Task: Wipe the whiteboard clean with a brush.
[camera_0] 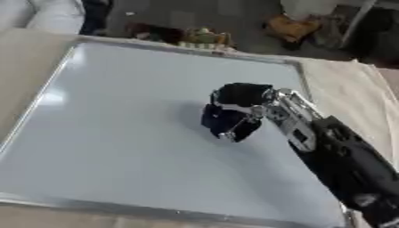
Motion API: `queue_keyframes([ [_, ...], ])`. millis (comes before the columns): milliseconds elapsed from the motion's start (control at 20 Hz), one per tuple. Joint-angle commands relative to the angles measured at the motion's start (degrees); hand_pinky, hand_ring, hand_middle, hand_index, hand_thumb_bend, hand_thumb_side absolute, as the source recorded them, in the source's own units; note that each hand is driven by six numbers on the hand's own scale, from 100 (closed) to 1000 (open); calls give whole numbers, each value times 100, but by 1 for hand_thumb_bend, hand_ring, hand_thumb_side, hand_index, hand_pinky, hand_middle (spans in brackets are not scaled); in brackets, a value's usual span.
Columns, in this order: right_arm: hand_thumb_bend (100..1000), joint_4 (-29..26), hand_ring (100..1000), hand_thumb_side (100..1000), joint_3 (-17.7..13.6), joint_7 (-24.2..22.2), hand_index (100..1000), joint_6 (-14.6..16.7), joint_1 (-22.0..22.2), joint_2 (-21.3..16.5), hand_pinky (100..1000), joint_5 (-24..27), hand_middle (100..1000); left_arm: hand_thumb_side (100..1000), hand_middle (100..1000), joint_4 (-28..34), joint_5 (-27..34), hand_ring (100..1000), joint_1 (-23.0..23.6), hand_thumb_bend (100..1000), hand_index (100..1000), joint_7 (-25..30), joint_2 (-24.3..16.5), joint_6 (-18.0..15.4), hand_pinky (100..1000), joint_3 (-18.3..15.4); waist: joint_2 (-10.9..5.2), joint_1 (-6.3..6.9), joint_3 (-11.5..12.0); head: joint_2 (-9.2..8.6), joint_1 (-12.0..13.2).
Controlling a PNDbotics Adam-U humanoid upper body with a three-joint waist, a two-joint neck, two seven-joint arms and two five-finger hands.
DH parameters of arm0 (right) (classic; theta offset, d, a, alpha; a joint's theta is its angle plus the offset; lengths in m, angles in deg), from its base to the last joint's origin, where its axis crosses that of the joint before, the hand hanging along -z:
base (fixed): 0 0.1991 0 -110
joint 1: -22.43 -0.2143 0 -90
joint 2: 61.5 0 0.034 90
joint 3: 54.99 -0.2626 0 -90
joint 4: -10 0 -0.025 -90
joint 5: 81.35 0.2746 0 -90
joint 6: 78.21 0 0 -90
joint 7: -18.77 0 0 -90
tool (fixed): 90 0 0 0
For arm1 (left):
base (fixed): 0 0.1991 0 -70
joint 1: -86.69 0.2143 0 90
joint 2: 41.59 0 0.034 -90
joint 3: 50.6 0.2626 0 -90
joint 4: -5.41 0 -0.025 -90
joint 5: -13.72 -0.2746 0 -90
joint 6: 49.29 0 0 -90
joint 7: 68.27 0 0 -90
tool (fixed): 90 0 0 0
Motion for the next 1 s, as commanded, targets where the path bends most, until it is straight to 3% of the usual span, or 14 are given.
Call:
queue_keyframes([
  [50,100,-221,512,189,1,-100,181,-1,-121,10,527,147,149,854,540,116,24,584,-32,329,392,-16,-115,19,723,-53,-140,40,-17,57,-5],
  [400,100,-613,468,243,57,-138,192,11,-142,117,462,122,159,854,540,122,32,584,-21,332,393,-20,-122,43,723,-56,-178,20,-71,74,21],
  [650,100,-876,443,216,178,-98,197,106,-58,154,422,-33,162,853,540,128,38,584,-28,332,393,-18,-124,58,723,-55,-191,8,-76,71,56],
  [1000,100,-783,436,218,344,-218,202,205,146,484,402,-328,167,855,539,130,38,583,-36,331,393,-2,-123,78,723,-48,-183,-17,-84,71,93],
])
